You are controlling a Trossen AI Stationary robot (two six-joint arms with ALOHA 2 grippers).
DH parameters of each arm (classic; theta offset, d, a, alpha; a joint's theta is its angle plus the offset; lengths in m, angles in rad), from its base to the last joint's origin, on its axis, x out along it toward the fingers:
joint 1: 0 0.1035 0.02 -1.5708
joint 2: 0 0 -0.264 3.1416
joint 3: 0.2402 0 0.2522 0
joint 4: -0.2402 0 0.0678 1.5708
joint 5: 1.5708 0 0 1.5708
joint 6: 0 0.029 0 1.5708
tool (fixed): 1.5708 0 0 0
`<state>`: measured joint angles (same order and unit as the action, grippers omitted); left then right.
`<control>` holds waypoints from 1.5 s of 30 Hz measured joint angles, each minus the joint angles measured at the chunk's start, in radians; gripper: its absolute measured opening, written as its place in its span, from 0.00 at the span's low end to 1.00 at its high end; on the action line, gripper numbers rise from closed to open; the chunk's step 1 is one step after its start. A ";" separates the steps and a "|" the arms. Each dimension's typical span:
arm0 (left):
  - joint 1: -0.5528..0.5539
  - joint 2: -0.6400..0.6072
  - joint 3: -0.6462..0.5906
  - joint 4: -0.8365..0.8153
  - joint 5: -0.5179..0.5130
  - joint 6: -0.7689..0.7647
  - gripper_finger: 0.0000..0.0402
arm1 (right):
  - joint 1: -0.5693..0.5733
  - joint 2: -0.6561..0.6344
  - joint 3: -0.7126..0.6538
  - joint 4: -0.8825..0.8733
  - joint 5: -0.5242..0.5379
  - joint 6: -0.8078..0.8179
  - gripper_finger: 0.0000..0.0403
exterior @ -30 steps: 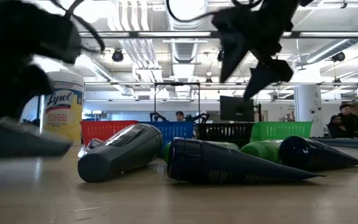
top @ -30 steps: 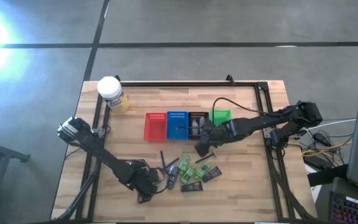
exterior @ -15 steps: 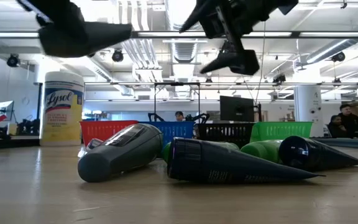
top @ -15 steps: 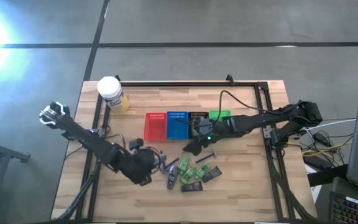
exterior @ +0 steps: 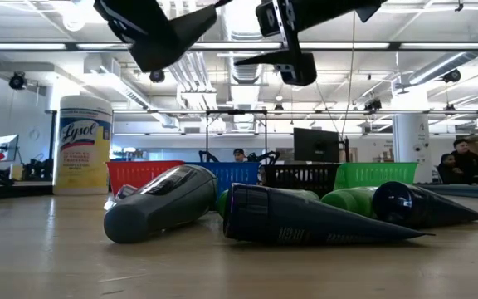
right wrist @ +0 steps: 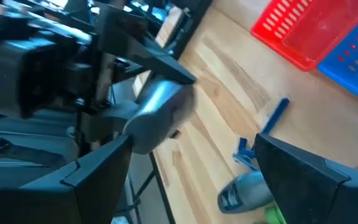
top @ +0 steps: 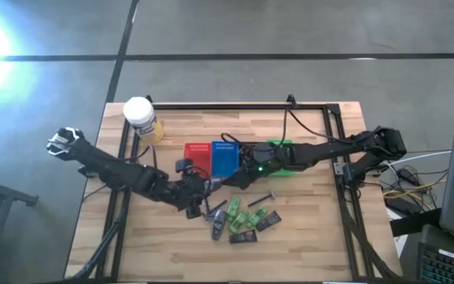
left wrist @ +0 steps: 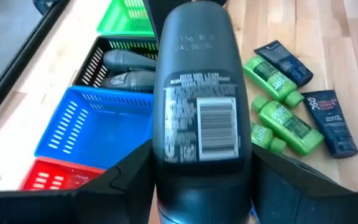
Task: Pick & Place Travel size toiletries
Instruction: Put the gray deodorant into the black bin
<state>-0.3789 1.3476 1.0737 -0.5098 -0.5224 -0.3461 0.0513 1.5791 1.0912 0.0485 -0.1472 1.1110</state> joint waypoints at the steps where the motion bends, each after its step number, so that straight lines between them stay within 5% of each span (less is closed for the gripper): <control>1: 0.006 0.000 0.000 0.005 0.003 0.008 0.52 | 0.000 0.000 0.002 0.005 0.005 0.001 0.83; 21: 0.025 0.004 0.001 -0.052 0.072 0.012 0.52 | 0.003 -0.007 0.063 -0.015 -0.001 -0.028 0.88; 33: 0.064 0.016 0.001 0.051 0.087 0.065 0.52 | 0.003 0.076 0.087 -0.008 -0.041 0.007 0.89; 45: 0.067 0.041 0.002 0.082 0.103 0.083 0.52 | -0.002 0.136 0.184 -0.093 -0.049 -0.011 0.75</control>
<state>-0.3115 1.3889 1.0752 -0.4280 -0.4198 -0.2630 0.0497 1.7153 1.2753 -0.0447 -0.1957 1.1000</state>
